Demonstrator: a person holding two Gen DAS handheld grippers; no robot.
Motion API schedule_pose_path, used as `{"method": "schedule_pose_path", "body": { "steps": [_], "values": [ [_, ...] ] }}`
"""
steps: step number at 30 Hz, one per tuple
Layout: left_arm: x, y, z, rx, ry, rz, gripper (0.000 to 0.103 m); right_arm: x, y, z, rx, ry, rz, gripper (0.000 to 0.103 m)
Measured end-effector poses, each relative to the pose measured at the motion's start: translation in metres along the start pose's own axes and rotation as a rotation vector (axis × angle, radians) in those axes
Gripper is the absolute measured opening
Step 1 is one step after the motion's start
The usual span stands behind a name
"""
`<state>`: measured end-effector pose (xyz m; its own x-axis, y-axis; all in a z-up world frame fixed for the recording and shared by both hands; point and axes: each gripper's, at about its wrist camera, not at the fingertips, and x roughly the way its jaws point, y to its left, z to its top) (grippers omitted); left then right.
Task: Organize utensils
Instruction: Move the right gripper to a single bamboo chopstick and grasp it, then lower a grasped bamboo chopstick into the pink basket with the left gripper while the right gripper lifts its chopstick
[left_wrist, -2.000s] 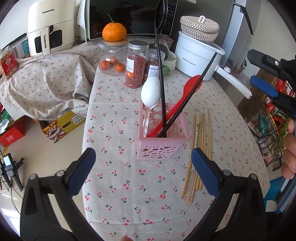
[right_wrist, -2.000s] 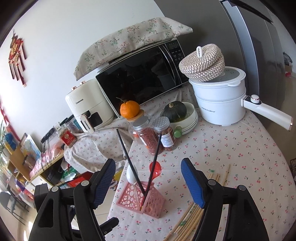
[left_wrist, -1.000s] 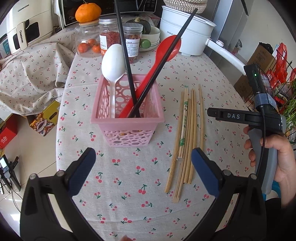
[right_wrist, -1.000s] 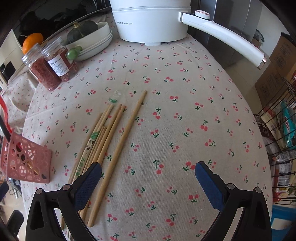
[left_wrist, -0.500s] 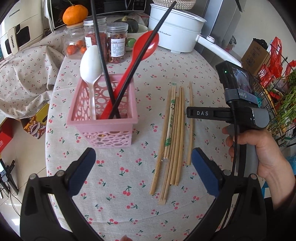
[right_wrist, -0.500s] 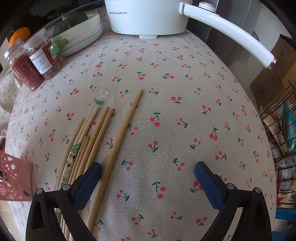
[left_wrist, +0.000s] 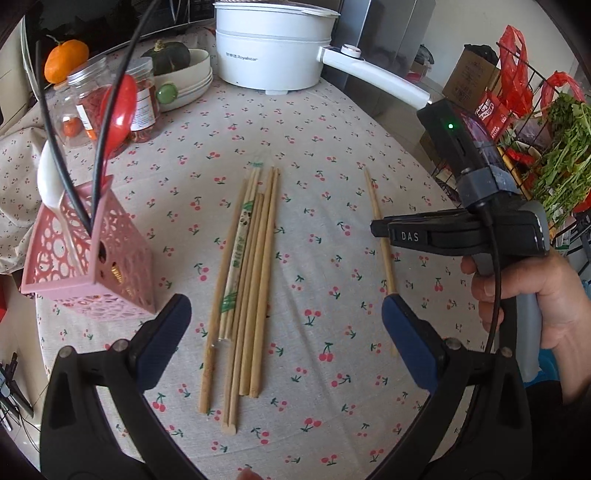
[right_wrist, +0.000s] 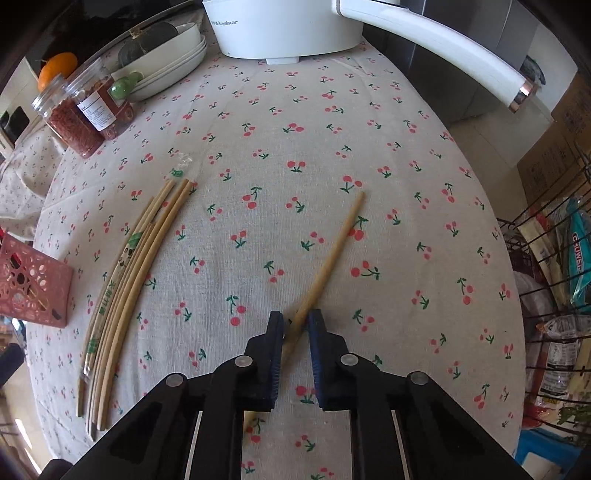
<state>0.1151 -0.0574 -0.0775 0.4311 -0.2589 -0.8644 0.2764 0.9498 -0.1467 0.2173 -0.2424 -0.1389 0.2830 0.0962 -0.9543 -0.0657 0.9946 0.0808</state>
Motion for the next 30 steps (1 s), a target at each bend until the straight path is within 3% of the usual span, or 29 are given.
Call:
{"method": "schedule_pose_path", "body": {
  "steps": [10, 13, 18, 23, 30],
  "values": [
    [0.04, -0.004, 0.027, -0.047, 0.137, -0.005, 0.102, -0.021, -0.055, -0.007, 0.065, -0.005, 0.064, 0.007],
    [0.053, 0.0, 0.038, -0.08, 0.14, 0.023, 0.086, -0.03, -0.065, -0.01, 0.076, -0.018, 0.096, 0.007],
    [0.077, 0.0, 0.048, -0.096, 0.192, 0.042, 0.043, -0.034, -0.074, -0.013, 0.083, -0.014, 0.139, 0.007],
    [0.088, -0.006, 0.053, -0.069, 0.217, 0.091, 0.02, -0.035, -0.079, -0.015, 0.085, -0.012, 0.155, 0.007],
    [0.101, -0.016, 0.057, -0.007, 0.284, 0.158, 0.018, -0.032, -0.079, -0.014, 0.083, -0.005, 0.169, 0.007]
  ]
}}
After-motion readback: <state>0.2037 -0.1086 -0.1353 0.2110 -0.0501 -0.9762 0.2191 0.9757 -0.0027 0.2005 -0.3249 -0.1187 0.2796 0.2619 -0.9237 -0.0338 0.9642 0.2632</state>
